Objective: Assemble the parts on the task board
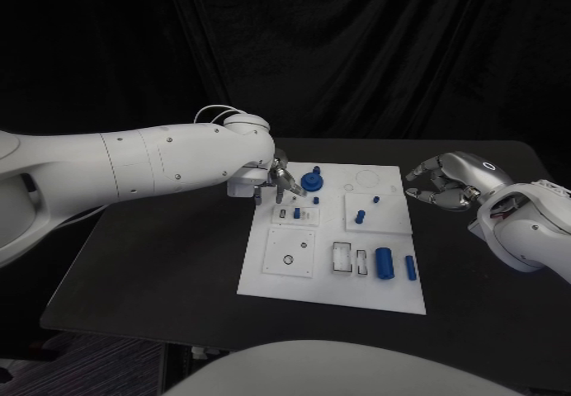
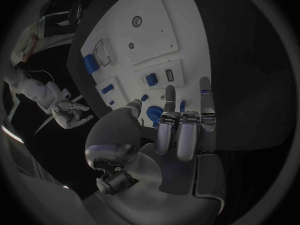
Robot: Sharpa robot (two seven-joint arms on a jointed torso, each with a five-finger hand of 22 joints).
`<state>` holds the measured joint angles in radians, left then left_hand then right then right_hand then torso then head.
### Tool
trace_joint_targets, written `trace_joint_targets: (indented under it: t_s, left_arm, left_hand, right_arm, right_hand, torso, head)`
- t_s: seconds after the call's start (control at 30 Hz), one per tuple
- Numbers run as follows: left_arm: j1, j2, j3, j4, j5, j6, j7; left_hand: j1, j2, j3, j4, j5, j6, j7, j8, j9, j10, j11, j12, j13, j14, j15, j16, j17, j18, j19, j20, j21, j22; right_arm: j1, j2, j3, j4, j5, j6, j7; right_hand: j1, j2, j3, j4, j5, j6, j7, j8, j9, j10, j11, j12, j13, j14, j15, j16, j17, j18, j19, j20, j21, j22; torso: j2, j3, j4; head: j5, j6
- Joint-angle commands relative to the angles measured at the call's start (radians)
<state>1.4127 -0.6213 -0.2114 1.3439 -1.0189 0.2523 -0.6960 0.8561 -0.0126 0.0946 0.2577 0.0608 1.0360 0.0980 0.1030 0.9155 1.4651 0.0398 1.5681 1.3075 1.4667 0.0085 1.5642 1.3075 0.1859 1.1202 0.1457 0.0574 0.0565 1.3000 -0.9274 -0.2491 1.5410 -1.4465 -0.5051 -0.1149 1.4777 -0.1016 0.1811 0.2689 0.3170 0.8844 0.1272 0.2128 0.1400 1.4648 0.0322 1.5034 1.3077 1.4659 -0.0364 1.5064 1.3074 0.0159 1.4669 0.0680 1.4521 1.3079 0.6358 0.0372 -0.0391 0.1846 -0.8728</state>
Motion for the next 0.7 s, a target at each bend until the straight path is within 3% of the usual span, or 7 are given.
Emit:
trace_joint_targets:
  t_s: [0.03,0.07,0.13,0.2,0.43,0.53,0.7]
  left_arm:
    - [0.014,-0.008,0.0,0.005,0.006,0.045,-0.012]
    - [0.018,-0.012,0.0,0.006,0.006,0.055,-0.013]
    - [0.023,-0.019,0.0,0.006,0.006,0.066,-0.016]
    - [0.026,-0.024,0.0,0.005,0.008,0.073,-0.017]
    - [0.034,-0.034,0.0,-0.012,0.032,0.093,-0.022]
    - [0.034,-0.034,0.0,-0.02,0.035,0.098,-0.024]
    - [0.035,-0.032,0.0,-0.034,0.048,0.096,-0.023]
  left_hand:
    - [0.015,0.005,-0.025,0.009,-0.005,-0.022,0.004,-0.016,-0.004,0.106,0.003,0.003,0.263,0.104,0.003,0.007,0.263,0.007,-0.04,0.013,-0.004,-0.001]
    - [0.021,0.01,-0.036,0.014,-0.005,-0.02,0.004,-0.018,-0.006,0.106,0.003,0.003,0.263,0.104,0.003,0.007,0.263,0.007,-0.074,0.025,-0.004,0.0]
    - [0.039,0.018,-0.057,0.019,-0.003,-0.025,0.019,-0.026,-0.011,0.106,0.048,0.003,0.263,0.104,0.066,0.007,0.263,-0.019,-0.917,0.073,-0.032,-0.018]
    - [0.048,0.022,-0.071,0.023,-0.006,-0.027,0.031,-0.028,-0.012,0.106,0.045,0.003,0.263,0.104,0.073,0.007,0.263,0.01,-1.12,0.109,-0.057,-0.057]
    - [0.077,0.034,-0.119,0.026,-0.007,-0.097,0.043,-0.041,-0.026,0.106,0.049,0.003,0.263,0.104,0.059,0.007,0.263,0.009,-0.772,0.09,-0.03,-0.029]
    - [0.082,0.039,-0.143,0.027,-0.002,-0.145,0.058,-0.041,-0.041,0.106,0.082,0.003,0.263,0.104,0.083,0.007,0.263,0.009,-1.12,0.122,-0.057,-0.057]
    - [0.092,0.05,-0.175,0.027,-0.006,-0.152,0.071,-0.034,-0.05,0.106,0.081,0.003,0.263,0.104,0.1,0.007,0.263,0.01,-1.12,0.138,-0.057,-0.057]
  right_arm:
    - [-0.003,-0.002,0.001,0.0,-0.006,0.006,-0.02]
    - [-0.003,-0.003,0.001,0.001,-0.006,0.006,-0.021]
    - [-0.003,-0.005,0.001,0.001,-0.006,0.007,-0.022]
    - [-0.003,-0.006,0.001,0.002,-0.006,0.008,-0.023]
    - [-0.003,-0.01,0.001,0.004,-0.006,0.013,-0.027]
    - [-0.003,-0.01,0.001,0.005,-0.006,0.016,-0.028]
    - [-0.003,-0.01,0.001,0.006,-0.006,0.02,-0.03]
  right_hand:
    - [-0.005,-0.001,0.003,0.004,0.001,0.006,-0.001,0.003,0.0,0.041,0.009,-0.001,0.159,0.077,0.006,0.0,0.124,0.019,0.041,0.009,-0.006,0.206]
    - [-0.006,-0.001,0.003,0.005,0.001,0.006,-0.001,0.003,0.0,0.041,0.009,0.0,0.159,0.078,0.005,0.0,0.125,0.019,0.041,0.009,-0.006,0.206]
    - [-0.006,-0.001,0.003,0.005,0.001,0.006,-0.001,0.003,0.0,0.041,0.009,0.0,0.159,0.078,0.005,0.0,0.125,0.019,0.041,0.009,-0.006,0.206]
    - [-0.006,-0.001,0.003,0.005,0.001,0.006,-0.001,0.003,0.0,0.041,0.009,0.0,0.159,0.078,0.005,0.0,0.125,0.019,0.041,0.009,-0.006,0.206]
    - [-0.006,-0.001,0.003,0.005,0.001,0.006,-0.001,0.003,0.0,0.041,0.009,0.0,0.159,0.078,0.005,0.0,0.125,0.019,0.041,0.009,-0.006,0.206]
    - [-0.007,-0.001,0.003,0.005,0.001,0.005,-0.002,0.003,0.0,0.04,0.008,-0.001,0.158,0.077,0.005,0.0,0.124,0.019,0.041,0.009,-0.005,0.207]
    - [-0.007,-0.001,0.003,0.005,0.001,0.005,-0.002,0.003,0.0,0.041,0.008,0.0,0.16,0.078,0.005,0.001,0.126,0.019,0.042,0.009,-0.003,0.208]
  torso:
    - [-0.001,0.0019,0.0001]
    - [-0.001,0.0018,0.0]
    - [-0.001,0.0021,0.0011]
    - [0.0,0.002,0.0017]
    - [0.002,0.0001,-0.0002]
    - [0.003,0.0001,0.0003]
    - [0.003,-0.0004,0.0026]
  head:
    - [-0.002,0.0]
    - [-0.002,0.0]
    - [-0.005,0.0]
    - [-0.007,0.0]
    - [-0.006,0.0]
    - [-0.004,0.0]
    - [-0.003,0.0]
